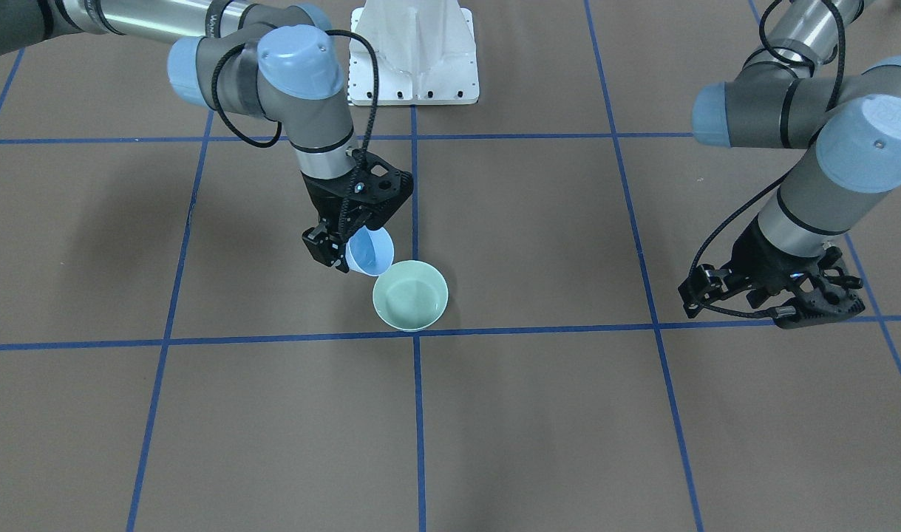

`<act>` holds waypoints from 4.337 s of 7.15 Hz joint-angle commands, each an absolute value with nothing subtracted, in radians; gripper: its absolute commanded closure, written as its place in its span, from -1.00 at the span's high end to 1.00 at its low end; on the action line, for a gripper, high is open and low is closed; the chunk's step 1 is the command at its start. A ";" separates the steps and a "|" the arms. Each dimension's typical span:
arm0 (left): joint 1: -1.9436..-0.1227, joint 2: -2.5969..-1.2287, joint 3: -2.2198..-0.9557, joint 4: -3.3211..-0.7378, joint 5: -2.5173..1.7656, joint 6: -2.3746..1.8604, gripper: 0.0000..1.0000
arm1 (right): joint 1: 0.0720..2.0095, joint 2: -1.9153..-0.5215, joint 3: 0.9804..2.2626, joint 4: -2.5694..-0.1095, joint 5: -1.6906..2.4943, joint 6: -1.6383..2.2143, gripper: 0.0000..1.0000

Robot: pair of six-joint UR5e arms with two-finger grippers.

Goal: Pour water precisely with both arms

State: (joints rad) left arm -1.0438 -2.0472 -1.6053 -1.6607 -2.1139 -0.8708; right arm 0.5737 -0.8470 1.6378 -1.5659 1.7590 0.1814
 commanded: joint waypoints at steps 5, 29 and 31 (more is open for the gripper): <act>-1.046 -2.046 -1.556 -1.671 -2.114 -0.844 1.00 | 0.514 -0.606 1.430 -1.941 1.470 -0.026 -1.00; -1.045 -2.045 -1.582 -1.669 -2.134 -0.862 1.00 | 0.707 -1.741 2.050 -0.751 1.463 0.741 -1.00; -1.042 -2.045 -1.580 -1.671 -2.134 -0.862 1.00 | 0.712 -1.861 1.818 -0.356 1.323 0.744 -1.00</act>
State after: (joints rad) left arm -1.0436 -2.0448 -1.5811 -1.6700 -2.1332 -0.8620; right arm 0.7085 -1.7866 1.9563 -0.6034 1.4062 0.7355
